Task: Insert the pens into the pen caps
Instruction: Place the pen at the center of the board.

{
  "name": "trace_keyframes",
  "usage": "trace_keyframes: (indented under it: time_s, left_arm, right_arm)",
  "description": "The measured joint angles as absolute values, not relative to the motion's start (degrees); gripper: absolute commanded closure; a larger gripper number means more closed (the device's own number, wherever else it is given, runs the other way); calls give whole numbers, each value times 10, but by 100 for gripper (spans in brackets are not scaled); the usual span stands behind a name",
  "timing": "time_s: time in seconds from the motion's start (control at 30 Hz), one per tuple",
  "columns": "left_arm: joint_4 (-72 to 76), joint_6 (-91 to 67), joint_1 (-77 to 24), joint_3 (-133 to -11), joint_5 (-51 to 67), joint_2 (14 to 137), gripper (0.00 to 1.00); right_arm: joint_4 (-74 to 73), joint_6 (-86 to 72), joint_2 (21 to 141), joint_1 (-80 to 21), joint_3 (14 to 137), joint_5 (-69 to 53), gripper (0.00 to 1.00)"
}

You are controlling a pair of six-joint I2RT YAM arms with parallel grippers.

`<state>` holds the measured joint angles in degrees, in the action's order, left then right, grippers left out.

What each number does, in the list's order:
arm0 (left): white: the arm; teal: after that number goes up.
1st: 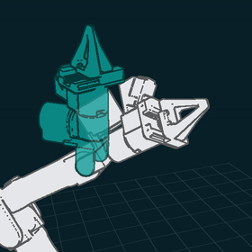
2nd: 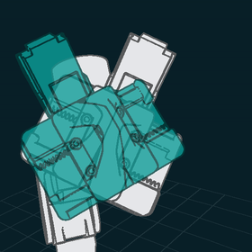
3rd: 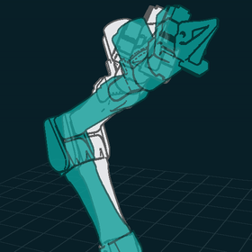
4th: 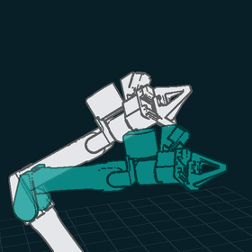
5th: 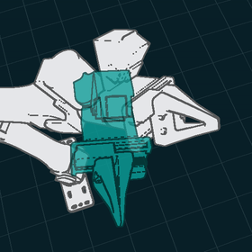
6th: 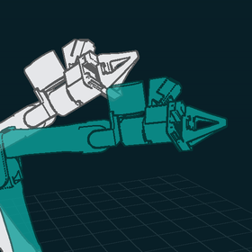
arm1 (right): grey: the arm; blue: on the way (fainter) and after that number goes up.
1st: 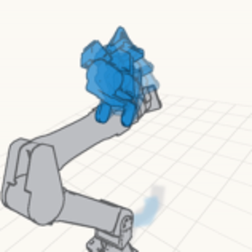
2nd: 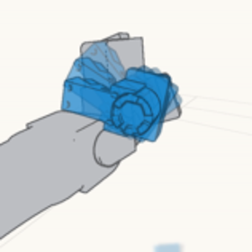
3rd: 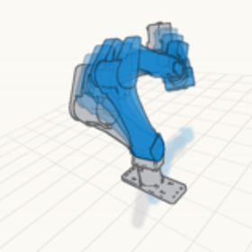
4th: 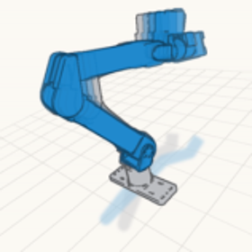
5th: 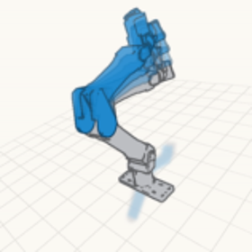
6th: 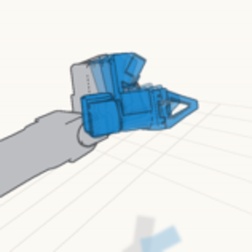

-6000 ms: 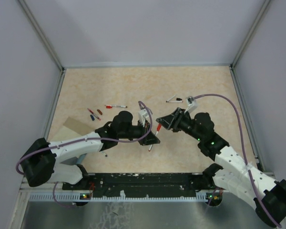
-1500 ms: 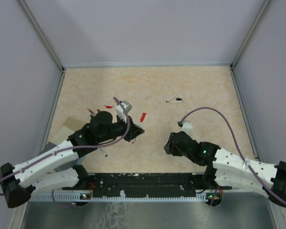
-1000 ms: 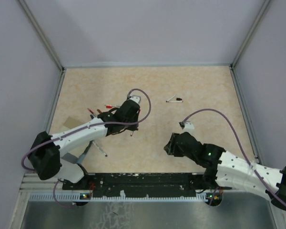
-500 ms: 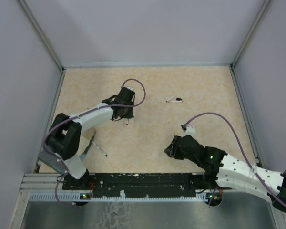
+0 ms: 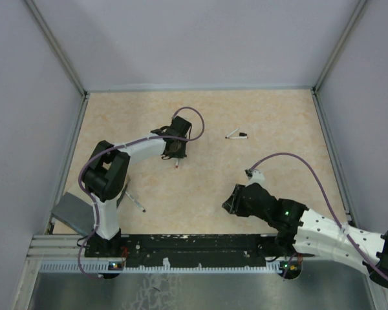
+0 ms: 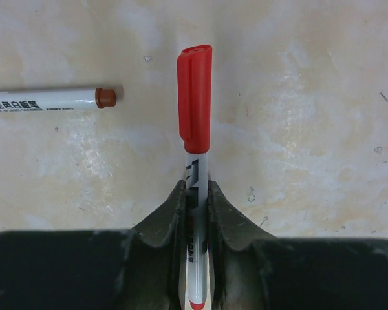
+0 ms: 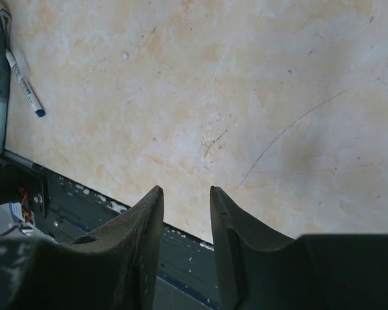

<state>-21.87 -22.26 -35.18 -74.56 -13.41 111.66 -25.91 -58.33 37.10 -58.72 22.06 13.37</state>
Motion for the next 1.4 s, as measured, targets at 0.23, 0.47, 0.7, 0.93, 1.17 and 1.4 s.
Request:
trace_keyframes:
  time_s: [0.23, 0.47, 0.7, 0.93, 1.17, 1.4]
  left_arm:
    - [-219, -224, -348, -745, -135, 1117, 65]
    - [-224, -225, -342, -745, -132, 1113, 62]
    - [-240, -215, -340, -744, -121, 1027, 58]
    - [-236, -207, -330, -729, -115, 911, 58]
    - [-234, -214, -290, -655, -113, 845, 59]
    - [-251, -227, -253, -594, -116, 766, 58]
  right_arm:
    - [-258, -583, 370, -587, 217, 132, 65]
    - [-258, -583, 368, -587, 217, 129, 65]
    - [-258, -582, 368, -587, 217, 126, 65]
    - [-257, -581, 369, -587, 217, 125, 65]
    - [-253, -576, 380, -587, 217, 123, 65]
    - [-256, -559, 388, -587, 218, 122, 64]
